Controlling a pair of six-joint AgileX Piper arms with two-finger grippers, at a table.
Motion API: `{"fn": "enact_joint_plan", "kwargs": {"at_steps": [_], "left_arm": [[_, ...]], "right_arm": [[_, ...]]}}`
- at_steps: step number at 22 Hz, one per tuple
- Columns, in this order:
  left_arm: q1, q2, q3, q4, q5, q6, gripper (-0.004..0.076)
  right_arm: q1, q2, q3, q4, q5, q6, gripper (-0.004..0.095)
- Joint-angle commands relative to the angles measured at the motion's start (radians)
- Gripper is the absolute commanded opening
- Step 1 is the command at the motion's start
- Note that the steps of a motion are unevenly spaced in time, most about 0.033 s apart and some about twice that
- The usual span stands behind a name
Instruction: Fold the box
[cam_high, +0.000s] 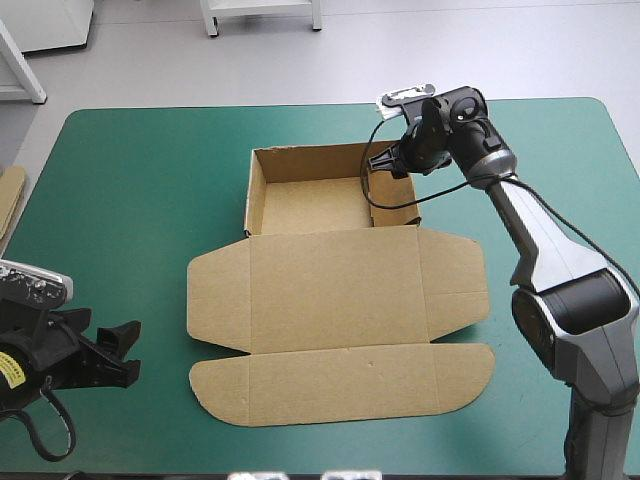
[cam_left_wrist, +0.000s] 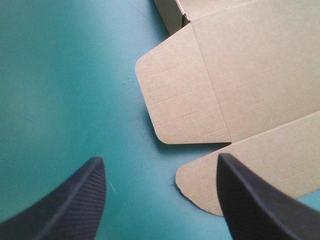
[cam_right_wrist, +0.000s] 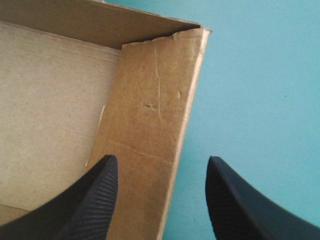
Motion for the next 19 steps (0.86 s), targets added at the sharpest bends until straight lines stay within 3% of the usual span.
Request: {"fn": "enact_joint_plan", "kwargs": {"at_steps": [1,6,10,11,13,19], "left_arm": [[-0.003,0.003,-0.016,-0.002,-0.022,-0.013,0.0459],[-0.003,0.003,-0.007,-0.003,-0.055,-0.013,0.0459],[-0.003,0.003,-0.007,-0.003,-0.046,-0.013,0.0459],[-0.003,0.003,-0.007,-0.003,-0.046,-0.013,0.0459],[-0.003,0.003,-0.007,-0.003,-0.048,-0.013,0.0459],[-0.003,0.003,-0.007,-0.002,-0.061,-0.013,0.0459]], "right_arm": [[-0.013,-0.011,-0.035,0.011,-0.044,0.002,0.0505],[-0.039,0.059,-0.046,0.059,-0.023,-0.012,0.0478],[-0.039,0.079,-0.045,0.110,-0.055,-0.044,0.0256],[-0.039,0.082,-0.045,0.115,-0.055,-0.068,0.0129],[-0.041,0.082,-0.045,0.095,-0.058,-0.070,-0.0013],[-0.082,0.082,-0.045,-0.028,-0.036,-0.101,-0.0019]]}}
